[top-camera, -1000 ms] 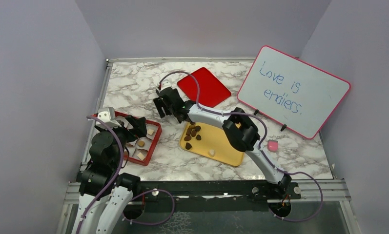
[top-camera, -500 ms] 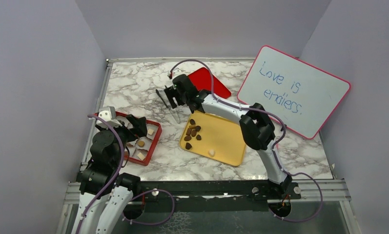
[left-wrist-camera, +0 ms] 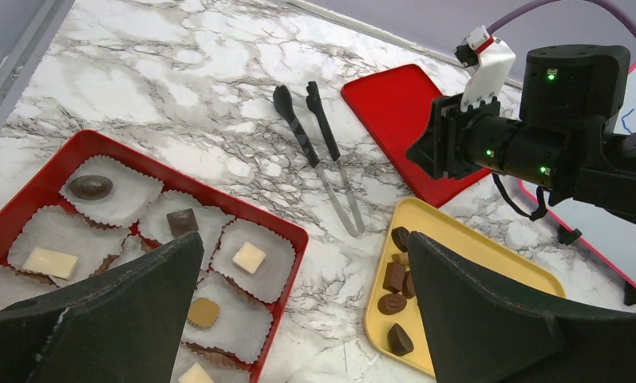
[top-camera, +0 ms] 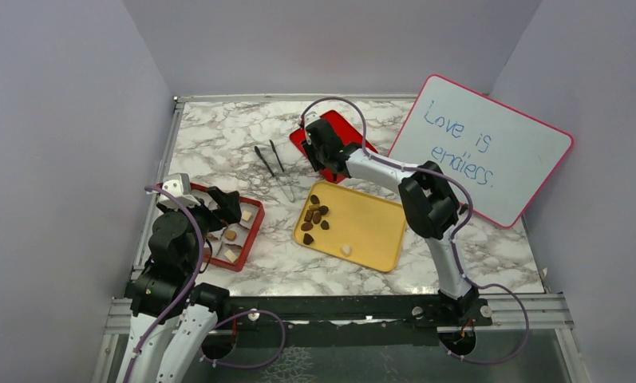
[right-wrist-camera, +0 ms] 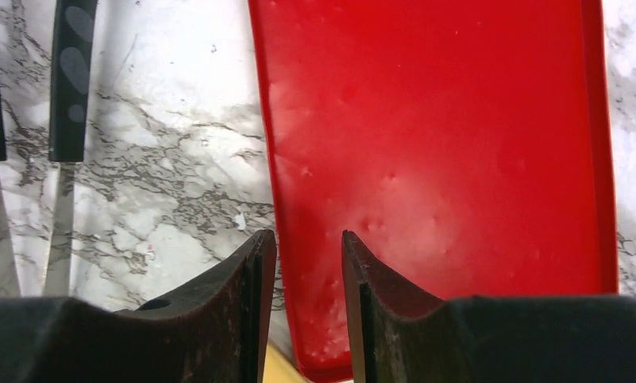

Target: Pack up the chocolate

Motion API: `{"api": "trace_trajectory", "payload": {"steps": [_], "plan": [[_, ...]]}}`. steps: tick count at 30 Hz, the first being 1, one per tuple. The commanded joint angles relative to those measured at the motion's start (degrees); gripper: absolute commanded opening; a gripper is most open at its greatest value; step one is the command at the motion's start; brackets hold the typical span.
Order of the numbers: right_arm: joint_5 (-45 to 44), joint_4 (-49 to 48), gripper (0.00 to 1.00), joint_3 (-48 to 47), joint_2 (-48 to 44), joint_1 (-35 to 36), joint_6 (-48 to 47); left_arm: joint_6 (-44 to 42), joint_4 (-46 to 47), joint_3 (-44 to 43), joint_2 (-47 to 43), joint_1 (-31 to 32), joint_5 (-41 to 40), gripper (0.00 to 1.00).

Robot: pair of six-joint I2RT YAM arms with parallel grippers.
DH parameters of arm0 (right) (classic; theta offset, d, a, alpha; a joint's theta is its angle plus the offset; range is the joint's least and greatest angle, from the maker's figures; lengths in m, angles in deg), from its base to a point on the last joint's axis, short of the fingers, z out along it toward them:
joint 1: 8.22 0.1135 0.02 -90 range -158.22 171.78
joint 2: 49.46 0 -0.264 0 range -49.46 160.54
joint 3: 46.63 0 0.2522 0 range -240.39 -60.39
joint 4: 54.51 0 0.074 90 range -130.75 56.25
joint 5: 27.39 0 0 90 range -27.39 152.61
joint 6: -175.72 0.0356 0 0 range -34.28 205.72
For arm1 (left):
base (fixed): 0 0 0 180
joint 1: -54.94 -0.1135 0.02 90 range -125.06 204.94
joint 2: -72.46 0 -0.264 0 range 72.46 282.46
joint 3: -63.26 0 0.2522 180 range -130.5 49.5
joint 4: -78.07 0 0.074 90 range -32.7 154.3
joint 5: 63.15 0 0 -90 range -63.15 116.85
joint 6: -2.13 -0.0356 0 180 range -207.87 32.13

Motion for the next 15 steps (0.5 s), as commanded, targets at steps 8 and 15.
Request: {"api": "trace_trajectory", "payload": {"steps": [8, 15], "plan": [[1.9, -0.3, 0.35, -2.2, 2.9, -1.5, -1.5, 0.3, 1.1, 0.9, -0.1, 0.2, -0.9, 0.99], [4.9, 0.0, 0.32, -2.7, 4.9, -1.5, -0.5, 0.2, 1.1, 0.8, 0.3, 0.2, -1.0, 0.99]]}}
